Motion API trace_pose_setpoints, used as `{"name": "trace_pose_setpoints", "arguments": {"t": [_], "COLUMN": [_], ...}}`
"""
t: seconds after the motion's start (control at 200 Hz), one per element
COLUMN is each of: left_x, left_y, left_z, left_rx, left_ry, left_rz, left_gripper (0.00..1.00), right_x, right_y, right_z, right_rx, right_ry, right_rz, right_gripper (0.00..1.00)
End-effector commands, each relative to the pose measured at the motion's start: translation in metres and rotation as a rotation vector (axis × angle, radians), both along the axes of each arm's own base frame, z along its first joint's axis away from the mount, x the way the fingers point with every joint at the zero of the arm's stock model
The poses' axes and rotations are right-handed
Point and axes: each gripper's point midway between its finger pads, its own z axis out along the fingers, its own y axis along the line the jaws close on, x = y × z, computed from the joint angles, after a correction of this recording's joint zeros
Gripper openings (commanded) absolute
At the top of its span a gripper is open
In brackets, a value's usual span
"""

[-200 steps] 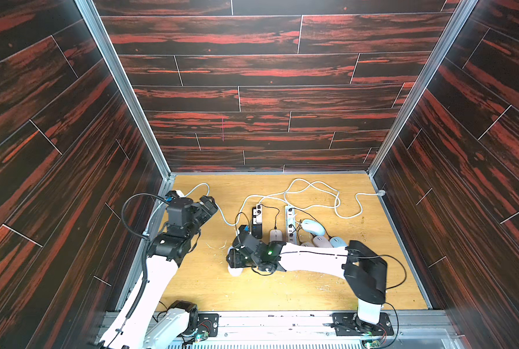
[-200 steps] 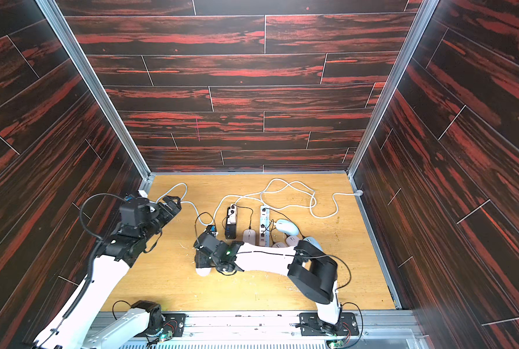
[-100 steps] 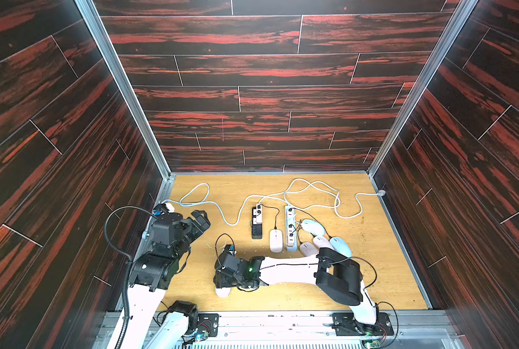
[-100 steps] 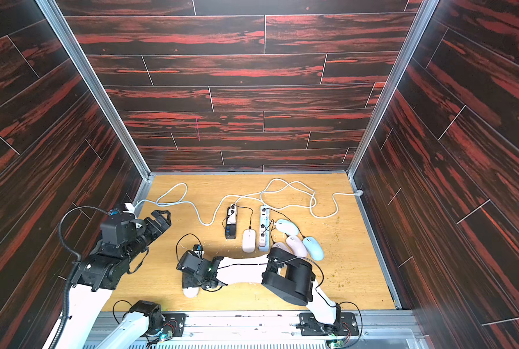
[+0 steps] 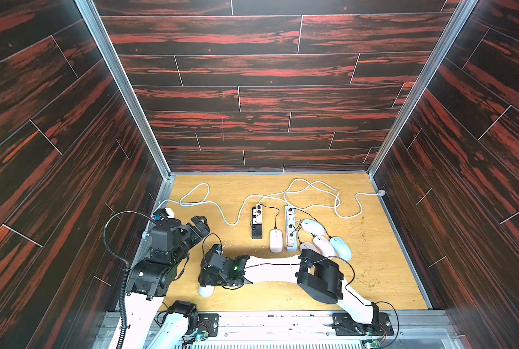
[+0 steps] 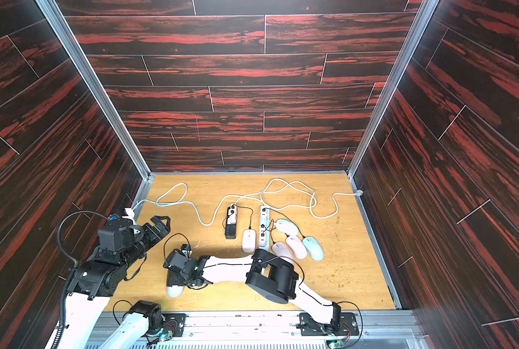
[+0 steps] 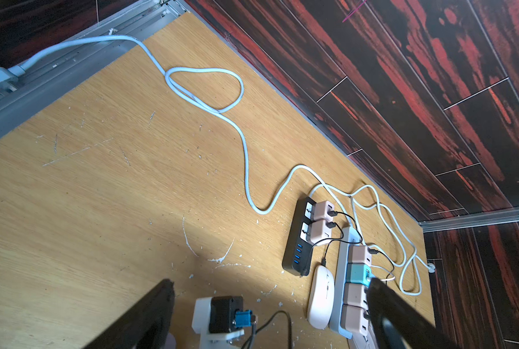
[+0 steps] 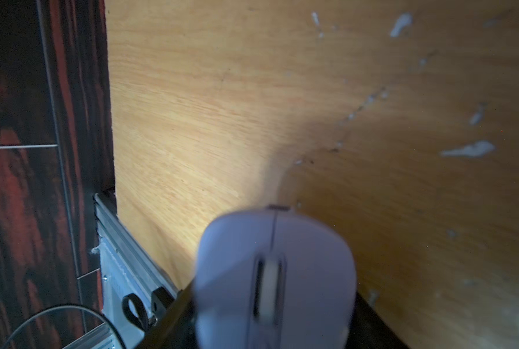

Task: Unplug the wireless mouse
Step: Place the mouse at the center of the board.

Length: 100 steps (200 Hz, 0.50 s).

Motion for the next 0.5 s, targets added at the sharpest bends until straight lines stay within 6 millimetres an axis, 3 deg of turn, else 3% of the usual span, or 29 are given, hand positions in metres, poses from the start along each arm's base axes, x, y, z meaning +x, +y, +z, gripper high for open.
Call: {"name": "trace_pose_setpoints", "arguments": {"t": [0.0, 0.165, 0.301, 0.401, 0.496], "left_x": [-0.009, -0.012, -0.013, -0.01, -0.005], "left_y": [0.006, 0.008, 0.009, 0.007, 0.002], "left_z": [-0.01, -0.011, -0.015, -0.02, -0.038], "left_rx": [0.039, 0.05, 0.073, 0.099, 0.099], "left_ry": [0.038, 0.04, 0.047, 0.052, 0.112], "left_rz": [0.008, 0.013, 0.003, -0.02, -0.047], "left_gripper": [1.0, 1.0, 1.0, 1.0, 1.0], "right_x": [-0.005, -0.002, 0.013, 0.024, 0.038], "right_y": [-0.002, -0.007, -0.019, -0.045, -0.089], "right_z": [-0.013, -0.005, 0.051, 0.096, 0.116], "right_rx": [-0.042, -0.031, 0.085, 0.151, 0.154], "right_ry": [0.021, -0.001, -0.152, -0.298, -0.418], "right_rz": [0.008, -0.001, -0.012, -0.033, -0.098], "right_gripper": [0.75, 0.76, 0.76, 0.72, 0.7]}}
